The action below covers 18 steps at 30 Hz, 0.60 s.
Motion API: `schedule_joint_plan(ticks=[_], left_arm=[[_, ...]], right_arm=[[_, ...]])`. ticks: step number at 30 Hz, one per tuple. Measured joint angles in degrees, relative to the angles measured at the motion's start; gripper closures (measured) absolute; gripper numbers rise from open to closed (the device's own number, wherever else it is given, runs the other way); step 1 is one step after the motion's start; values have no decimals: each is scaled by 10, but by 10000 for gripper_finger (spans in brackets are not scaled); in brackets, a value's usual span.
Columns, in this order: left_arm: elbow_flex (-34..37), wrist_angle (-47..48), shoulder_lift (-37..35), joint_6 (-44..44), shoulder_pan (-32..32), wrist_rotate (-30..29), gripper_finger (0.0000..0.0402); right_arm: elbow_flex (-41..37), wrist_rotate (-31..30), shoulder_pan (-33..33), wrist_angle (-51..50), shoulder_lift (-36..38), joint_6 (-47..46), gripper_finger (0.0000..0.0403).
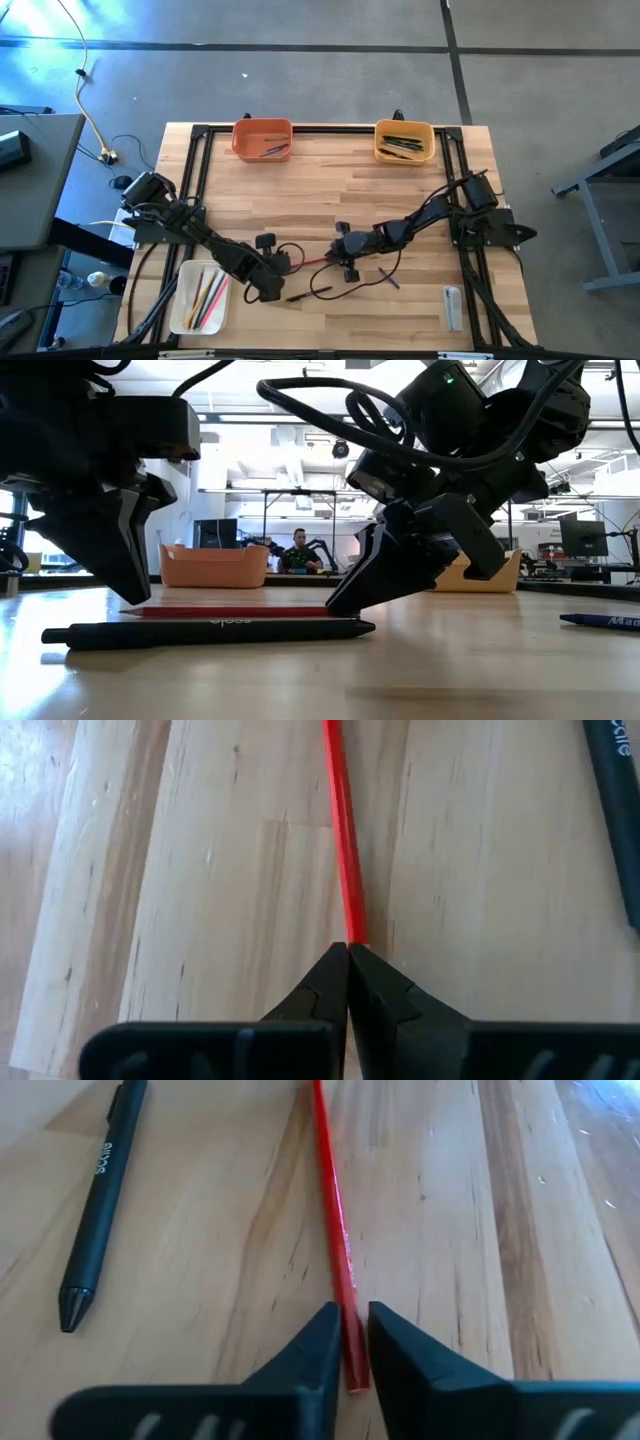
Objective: Sort crayons/erasers/pens/pencils in bins
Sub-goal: Put the red colored pencil into the white bin
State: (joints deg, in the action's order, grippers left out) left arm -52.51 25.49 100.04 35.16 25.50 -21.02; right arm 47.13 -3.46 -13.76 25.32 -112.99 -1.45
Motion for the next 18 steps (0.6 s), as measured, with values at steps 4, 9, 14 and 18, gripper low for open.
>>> schedule_joint_plan(ticks=[4, 9, 14, 18], left_arm=[[-14, 19, 0, -13, 0, 19, 395], [-48, 68, 0, -37, 0, 21, 366], [-66, 127, -1, -44, 1, 5, 325], [-52, 125, -1, -40, -3, 18, 294]], right_arm=[[-1, -1, 0, 0, 0, 0, 386], [-2, -6, 0, 15, -1, -11, 396], [-3, -7, 0, 21, -2, -13, 392], [-3, -8, -1, 32, -2, -13, 392]])
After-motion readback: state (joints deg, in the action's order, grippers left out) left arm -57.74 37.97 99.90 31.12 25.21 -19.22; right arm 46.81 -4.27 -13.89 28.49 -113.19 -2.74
